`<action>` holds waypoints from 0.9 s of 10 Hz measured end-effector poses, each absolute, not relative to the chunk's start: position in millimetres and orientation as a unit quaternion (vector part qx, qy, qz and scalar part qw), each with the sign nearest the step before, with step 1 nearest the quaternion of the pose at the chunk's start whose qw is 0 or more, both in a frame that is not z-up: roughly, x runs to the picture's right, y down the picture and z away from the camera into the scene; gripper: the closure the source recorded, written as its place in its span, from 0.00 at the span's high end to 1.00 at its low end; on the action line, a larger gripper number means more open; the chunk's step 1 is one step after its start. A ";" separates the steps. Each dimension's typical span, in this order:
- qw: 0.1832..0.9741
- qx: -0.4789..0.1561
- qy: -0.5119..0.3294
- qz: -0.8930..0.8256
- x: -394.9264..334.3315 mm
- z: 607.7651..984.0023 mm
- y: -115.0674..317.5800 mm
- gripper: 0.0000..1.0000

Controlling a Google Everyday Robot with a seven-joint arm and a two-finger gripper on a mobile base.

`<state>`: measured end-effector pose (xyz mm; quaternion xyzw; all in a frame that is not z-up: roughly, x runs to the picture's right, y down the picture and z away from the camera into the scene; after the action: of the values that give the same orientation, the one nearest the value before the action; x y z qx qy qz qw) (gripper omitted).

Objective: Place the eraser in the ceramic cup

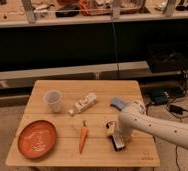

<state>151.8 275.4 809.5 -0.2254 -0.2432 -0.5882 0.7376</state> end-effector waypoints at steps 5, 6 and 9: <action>0.738 -0.223 -0.243 -0.589 152.8 806.8 272.6 0.34; 0.737 -0.223 -0.245 -0.589 152.3 805.2 272.2 0.25; 0.735 -0.223 -0.246 -0.591 151.4 803.7 272.1 0.02</action>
<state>151.4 272.1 803.7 -0.2226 -0.2462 -0.5914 0.7349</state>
